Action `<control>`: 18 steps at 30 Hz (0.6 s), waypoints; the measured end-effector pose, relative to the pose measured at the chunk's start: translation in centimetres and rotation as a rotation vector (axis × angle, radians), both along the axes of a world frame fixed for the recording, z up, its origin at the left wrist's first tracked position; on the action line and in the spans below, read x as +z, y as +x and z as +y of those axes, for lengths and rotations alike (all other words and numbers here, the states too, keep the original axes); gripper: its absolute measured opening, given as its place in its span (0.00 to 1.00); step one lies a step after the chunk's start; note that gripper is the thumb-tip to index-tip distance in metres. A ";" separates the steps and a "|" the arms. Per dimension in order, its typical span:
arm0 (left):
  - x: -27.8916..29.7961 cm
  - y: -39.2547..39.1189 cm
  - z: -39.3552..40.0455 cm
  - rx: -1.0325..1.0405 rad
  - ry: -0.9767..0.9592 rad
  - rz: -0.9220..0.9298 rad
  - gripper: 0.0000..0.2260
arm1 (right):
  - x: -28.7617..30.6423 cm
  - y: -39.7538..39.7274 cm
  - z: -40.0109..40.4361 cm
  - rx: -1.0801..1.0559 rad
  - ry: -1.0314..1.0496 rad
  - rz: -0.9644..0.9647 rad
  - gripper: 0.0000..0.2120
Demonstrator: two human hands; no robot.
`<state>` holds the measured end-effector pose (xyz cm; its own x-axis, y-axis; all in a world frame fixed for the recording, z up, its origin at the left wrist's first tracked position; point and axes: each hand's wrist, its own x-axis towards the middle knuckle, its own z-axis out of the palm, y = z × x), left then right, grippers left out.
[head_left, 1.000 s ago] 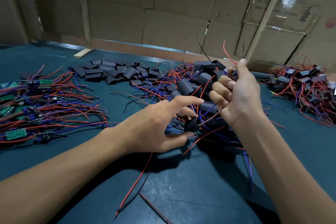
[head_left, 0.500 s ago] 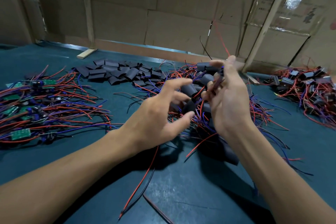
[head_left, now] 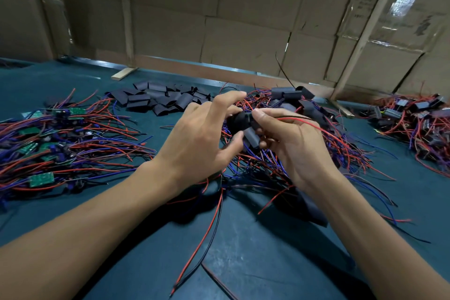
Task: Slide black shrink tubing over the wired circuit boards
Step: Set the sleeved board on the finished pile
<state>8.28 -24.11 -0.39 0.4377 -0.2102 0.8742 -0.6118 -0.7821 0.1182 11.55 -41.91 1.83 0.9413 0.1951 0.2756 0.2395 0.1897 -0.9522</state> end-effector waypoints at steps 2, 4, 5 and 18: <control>0.1 0.2 0.3 0.006 0.020 -0.010 0.25 | 0.0 0.0 -0.2 0.012 0.006 0.017 0.05; 0.1 0.3 0.4 0.005 0.026 -0.022 0.24 | 0.1 0.0 -0.3 0.033 0.004 0.020 0.05; 0.2 0.3 0.4 -0.003 0.028 -0.032 0.24 | 0.2 0.0 -0.4 0.044 -0.007 0.016 0.06; -0.3 0.3 0.0 -0.149 -0.006 0.011 0.22 | 0.9 -0.1 -1.0 0.080 -0.021 0.056 0.04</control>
